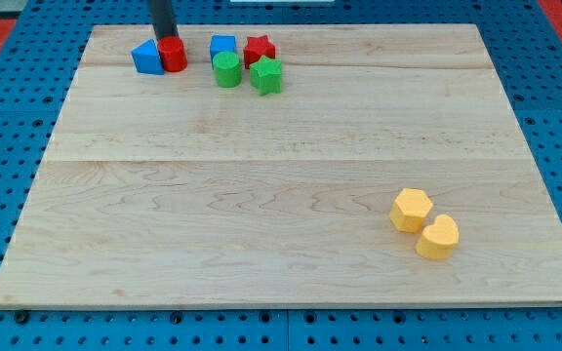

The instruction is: Push the red star and green star slightly down

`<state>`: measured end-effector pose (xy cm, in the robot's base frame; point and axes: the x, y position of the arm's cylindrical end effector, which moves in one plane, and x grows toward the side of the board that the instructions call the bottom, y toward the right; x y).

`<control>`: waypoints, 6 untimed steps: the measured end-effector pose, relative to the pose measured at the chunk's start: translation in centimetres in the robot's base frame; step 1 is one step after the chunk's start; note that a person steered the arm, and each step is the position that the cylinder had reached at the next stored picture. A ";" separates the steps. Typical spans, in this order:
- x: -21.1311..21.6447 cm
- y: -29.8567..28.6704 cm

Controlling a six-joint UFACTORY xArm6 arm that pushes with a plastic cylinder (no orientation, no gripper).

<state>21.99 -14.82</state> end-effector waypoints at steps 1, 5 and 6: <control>-0.7 6.1; 4.7 9.8; 3.0 6.9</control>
